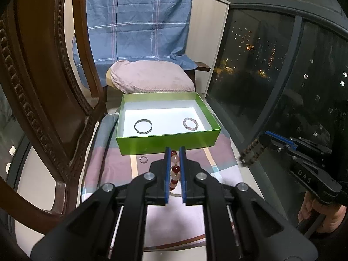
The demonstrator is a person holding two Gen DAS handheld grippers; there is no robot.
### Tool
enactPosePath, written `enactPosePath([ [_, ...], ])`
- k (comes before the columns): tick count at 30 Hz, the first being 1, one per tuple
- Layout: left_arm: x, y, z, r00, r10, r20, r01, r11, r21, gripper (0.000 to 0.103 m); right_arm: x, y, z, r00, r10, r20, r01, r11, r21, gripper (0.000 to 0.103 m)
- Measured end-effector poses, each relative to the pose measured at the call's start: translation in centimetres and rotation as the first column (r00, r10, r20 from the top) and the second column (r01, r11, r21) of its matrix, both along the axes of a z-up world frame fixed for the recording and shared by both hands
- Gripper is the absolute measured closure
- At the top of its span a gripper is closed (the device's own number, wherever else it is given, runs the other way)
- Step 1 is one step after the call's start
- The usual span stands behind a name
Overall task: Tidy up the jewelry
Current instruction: 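Lift both held bead bracelets toward the green box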
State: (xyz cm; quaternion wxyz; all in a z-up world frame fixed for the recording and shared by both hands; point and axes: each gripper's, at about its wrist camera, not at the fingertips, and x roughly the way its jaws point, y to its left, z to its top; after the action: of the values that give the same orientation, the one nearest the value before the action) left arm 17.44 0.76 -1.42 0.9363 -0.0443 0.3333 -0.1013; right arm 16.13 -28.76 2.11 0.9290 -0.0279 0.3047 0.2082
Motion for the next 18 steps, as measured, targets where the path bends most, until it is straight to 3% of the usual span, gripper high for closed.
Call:
enactPosePath([
  [18, 1.3, -1.4, -1.6, 0.999, -0.008, -0.04, 0.008, 1.0, 0.017, 0.095, 0.7, 0.0, -0.9, 1.0, 0.006, -0.012, -0.006, 1.0, 0.017, 0.095],
])
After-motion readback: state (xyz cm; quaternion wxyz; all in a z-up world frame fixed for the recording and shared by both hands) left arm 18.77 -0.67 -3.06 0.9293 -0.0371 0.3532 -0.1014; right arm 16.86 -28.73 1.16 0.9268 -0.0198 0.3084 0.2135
